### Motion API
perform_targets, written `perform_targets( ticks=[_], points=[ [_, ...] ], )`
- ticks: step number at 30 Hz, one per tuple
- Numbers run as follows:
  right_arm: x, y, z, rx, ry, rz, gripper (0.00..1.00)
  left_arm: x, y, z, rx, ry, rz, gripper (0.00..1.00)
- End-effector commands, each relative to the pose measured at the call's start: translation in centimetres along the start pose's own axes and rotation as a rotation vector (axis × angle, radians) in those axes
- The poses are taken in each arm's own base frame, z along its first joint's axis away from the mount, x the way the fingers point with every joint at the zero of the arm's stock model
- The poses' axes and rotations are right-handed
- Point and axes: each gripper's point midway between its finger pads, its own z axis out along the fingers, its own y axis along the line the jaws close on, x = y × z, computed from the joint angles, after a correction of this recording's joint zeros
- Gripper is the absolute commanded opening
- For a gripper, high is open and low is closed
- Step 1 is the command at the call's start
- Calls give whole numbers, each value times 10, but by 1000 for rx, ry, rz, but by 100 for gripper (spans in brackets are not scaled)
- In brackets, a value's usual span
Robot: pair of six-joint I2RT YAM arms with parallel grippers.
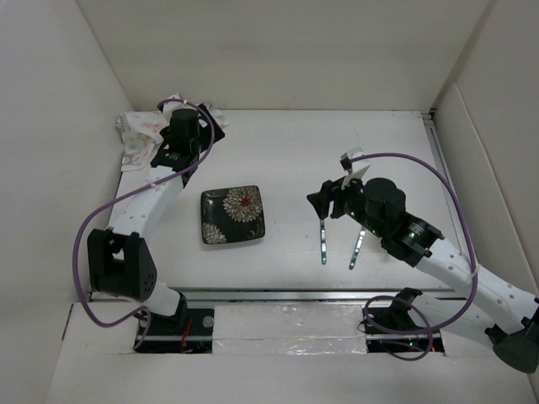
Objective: Set the dinner table for one person
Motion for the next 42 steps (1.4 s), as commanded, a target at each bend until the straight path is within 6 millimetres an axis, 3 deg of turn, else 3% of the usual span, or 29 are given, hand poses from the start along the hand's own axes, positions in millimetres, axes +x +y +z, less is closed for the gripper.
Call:
perform_targets(
  ticks=[1,2,3,4,5,6,8,9,10,12,13,15,16,17,18,19,20,21,22,24,27,29,30,31,33,37,40,42],
  points=[
    [-15,-3,-6,-3,-70,16,63,-24,-6,24,-23,-24,17,83],
    [-13,-3,-6,0,-69,22,57,-28,0,33,-31,-15,6,83],
    [-14,-6,-7,8,-74,31,49,-9,4,54,-25,52,8,81],
    [-7,-7,-6,6,-63,32,38,-9,7,64,-22,60,-2,76],
    [-6,-6,-6,3,-62,30,9,-21,13,73,-25,46,-22,68],
    [-3,-7,-5,6,-55,29,1,-7,21,92,-29,92,-31,58],
    [3,-11,-5,23,-40,35,0,-16,27,110,-33,88,-45,37],
    [5,-12,-5,31,-39,43,0,-5,41,128,-72,111,-33,26],
    [6,-13,-5,33,-39,43,0,-16,35,133,-72,98,-23,17],
    [10,-18,-4,48,-41,39,0,-9,47,151,-128,103,9,17],
    [11,-19,-3,53,-34,37,0,-20,44,156,-131,79,28,18],
    [11,-20,-3,64,-33,48,0,-15,54,171,-167,74,63,26],
    [12,-20,-2,64,-33,50,0,-22,45,175,-157,57,102,38],
    [12,-22,-1,65,-37,51,0,-16,41,180,-159,66,127,45],
    [13,-21,0,62,-34,50,6,-5,50,193,-191,85,150,50],
    [18,-22,2,65,-14,46,28,-3,36,201,-188,91,208,59],
    [18,-22,2,66,-14,46,28,-3,36,201,-188,91,209,59],
    [22,-23,3,72,-8,48,38,12,50,215,-233,113,233,60],
    [27,-23,6,69,-1,49,52,5,46,219,-234,105,241,60],
    [29,-19,13,43,-12,45,60,24,48,235,-243,143,265,60],
    [34,-19,18,47,14,49,62,41,56,252,-251,165,281,64],
    [38,-18,26,31,27,48,62,30,43,259,-216,140,281,65],
    [43,-16,29,21,44,42,62,37,45,265,-212,152,285,65],
    [38,-13,33,7,26,46,62,29,38,268,-189,129,285,66],
    [47,-9,41,-13,61,45,62,28,29,268,-146,128,280,67],
    [53,-5,52,-31,83,46,62,34,27,274,-82,157,226,67],
    [48,-3,56,-37,80,47,62,42,29,280,-20,203,134,68],
    [42,-3,56,-35,71,38,62,62,29,284,41,273,83,64]
  ],
)
